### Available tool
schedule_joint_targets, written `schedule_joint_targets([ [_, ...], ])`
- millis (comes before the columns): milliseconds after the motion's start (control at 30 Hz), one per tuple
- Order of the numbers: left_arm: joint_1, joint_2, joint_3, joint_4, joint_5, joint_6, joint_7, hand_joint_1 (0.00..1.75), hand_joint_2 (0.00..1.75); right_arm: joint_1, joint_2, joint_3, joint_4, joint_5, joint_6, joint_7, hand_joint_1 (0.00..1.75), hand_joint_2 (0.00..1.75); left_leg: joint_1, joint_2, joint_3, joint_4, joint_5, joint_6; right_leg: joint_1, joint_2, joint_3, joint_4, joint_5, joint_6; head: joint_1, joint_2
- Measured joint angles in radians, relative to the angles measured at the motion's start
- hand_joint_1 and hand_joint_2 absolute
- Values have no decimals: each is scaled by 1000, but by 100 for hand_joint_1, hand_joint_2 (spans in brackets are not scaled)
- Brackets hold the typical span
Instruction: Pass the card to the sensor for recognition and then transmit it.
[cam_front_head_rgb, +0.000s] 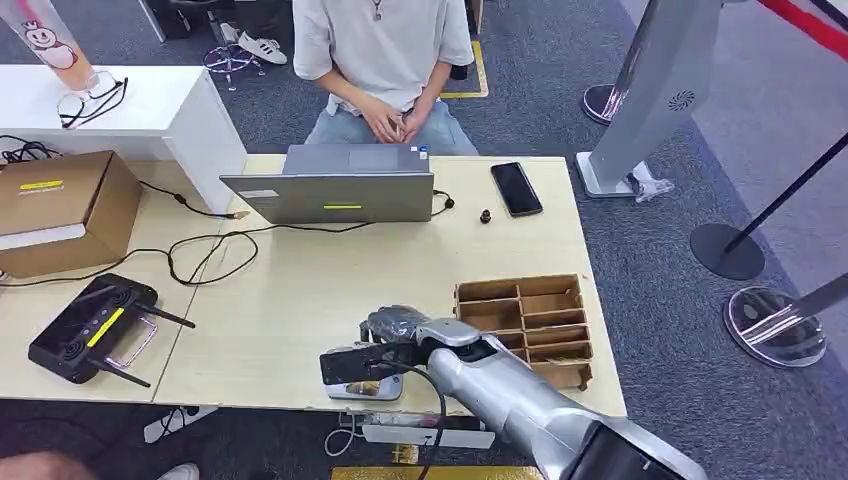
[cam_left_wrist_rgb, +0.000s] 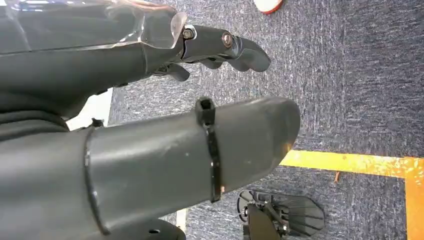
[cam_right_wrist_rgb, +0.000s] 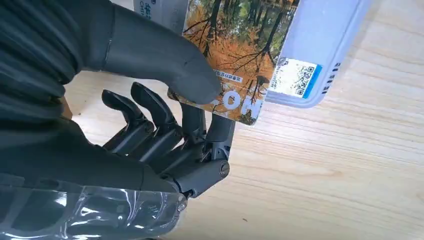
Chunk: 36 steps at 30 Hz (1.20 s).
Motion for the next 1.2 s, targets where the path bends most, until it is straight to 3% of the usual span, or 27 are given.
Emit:
schedule_joint_targets([
  [433, 0, 0, 0, 0, 1, -1, -3, 0, 0, -1, 0, 0, 2, 1, 0, 0, 175, 175, 0, 0, 0, 0, 0, 0, 0, 0, 0, 0, 0, 0, 0, 0],
  [567, 28, -8, -2, 0, 0, 26, -117, 0, 0, -1, -2, -2, 6, -4, -23, 10, 175, 175, 0, 0, 0, 0, 0, 0, 0, 1, 0, 0, 0, 0, 0, 0],
  [633, 49, -13, -2, 4, 5, 38, -145, 0, 0, 0, -6, -3, 9, -3, -26, 5, 175, 175, 0, 0, 0, 0, 0, 0, 0, 1, 0, 0, 0, 0, 0, 0],
  [1200, 81, -25, -2, 13, 17, 44, -154, 0, 0, -2, -6, -3, 10, 0, -25, 8, 175, 175, 0, 0, 0, 0, 0, 0, 0, 0, 0, -1, 0, 0, 0, 0],
])
